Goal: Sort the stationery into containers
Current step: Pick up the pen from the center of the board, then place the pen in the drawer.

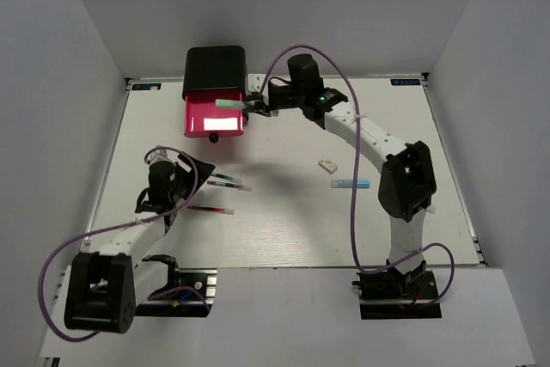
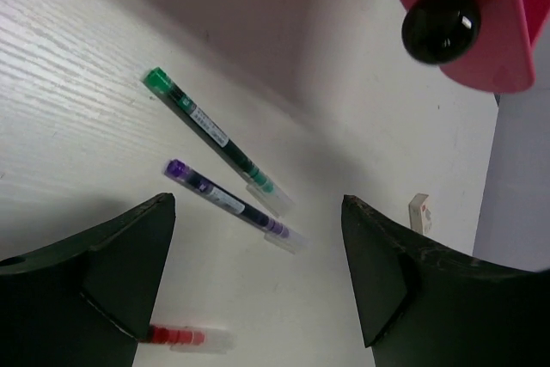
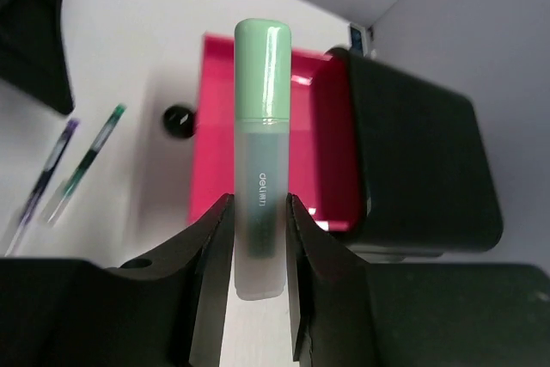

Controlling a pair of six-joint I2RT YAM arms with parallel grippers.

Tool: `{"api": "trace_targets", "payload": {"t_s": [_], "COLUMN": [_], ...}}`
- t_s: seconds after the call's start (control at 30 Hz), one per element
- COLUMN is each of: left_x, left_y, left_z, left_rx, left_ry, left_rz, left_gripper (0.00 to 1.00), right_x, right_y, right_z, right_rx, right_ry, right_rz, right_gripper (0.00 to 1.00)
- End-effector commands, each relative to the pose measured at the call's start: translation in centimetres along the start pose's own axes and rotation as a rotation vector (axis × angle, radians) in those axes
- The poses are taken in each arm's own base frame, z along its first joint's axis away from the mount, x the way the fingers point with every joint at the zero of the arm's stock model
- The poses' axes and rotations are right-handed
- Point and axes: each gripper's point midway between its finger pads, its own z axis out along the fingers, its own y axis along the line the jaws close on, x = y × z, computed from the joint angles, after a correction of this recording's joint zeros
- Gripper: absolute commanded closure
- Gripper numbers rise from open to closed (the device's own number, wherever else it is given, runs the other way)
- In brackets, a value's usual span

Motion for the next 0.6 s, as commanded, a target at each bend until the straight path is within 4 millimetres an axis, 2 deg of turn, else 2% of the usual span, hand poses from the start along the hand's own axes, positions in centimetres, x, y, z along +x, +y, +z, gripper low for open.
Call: {"api": "trace_targets", "payload": {"t_s": [0.0,0.03,0.07,0.1,0.13,0.17,0.2,0.23,0.3,0.43,0.5,0.53,0.57], "left_x": [-3.1,-3.4,-3.7,-3.7,-4.0,-4.7,-4.9,-4.7,-5.1,-5.1,-5.0,-4.8,-4.6], "left_y": [-3.3,-3.5,-3.9,-3.8,-3.8,-4.5,-4.5,-4.0,-4.4,-4.5,-4.6,-4.4,-4.2], "left_z": [1.5,1.8,2.1,2.6,2.9,3.2,3.5,4.2,4.8,5.4,5.4,5.4,5.4], "left_rx": [0.085,0.09,0.092,0.086,0.079,0.094,0.085,0.066,0.066,0.063,0.069,0.062,0.052], "left_ry": [-0.079,-0.083,-0.085,-0.08,-0.086,-0.098,-0.103,-0.088,-0.089,-0.075,-0.068,-0.062,-0.054], "left_rz": [0.003,0.004,0.004,0.003,0.002,0.005,0.016,0.013,0.022,0.021,0.031,0.03,0.028], "left_gripper": [0.12,0.12,0.12,0.12,0.11,0.11,0.11,0.11,0.11,0.11,0.11,0.11,0.11], "right_x": [-2.2,-3.6,-1.5,-3.0,-3.2,-2.4,-3.3,-3.3,-3.0,-1.9,-1.3,-1.0,-1.0], "right_y": [-3.6,-4.0,-3.8,-4.6,-4.9,-4.7,-5.3,-4.9,-4.6,-4.1,-3.8,-3.8,-3.7], "right_z": [3.0,3.7,5.2,5.7,6.6,7.4,7.6,8.5,9.6,10.8,11.1,11.1,11.0], "right_rx": [0.13,0.142,0.137,0.153,0.157,0.157,0.172,0.164,0.16,0.173,0.175,0.18,0.178], "right_ry": [-0.096,-0.121,-0.107,-0.136,-0.152,-0.148,-0.17,-0.177,-0.187,-0.171,-0.158,-0.151,-0.146], "right_rz": [-0.05,-0.065,-0.029,-0.043,-0.047,-0.027,-0.044,-0.039,-0.045,-0.029,-0.015,-0.016,-0.017], "right_gripper": [1.0,1.0,1.0,1.0,1.0,1.0,1.0,1.0,1.0,1.0,0.91,0.83,0.71]}}
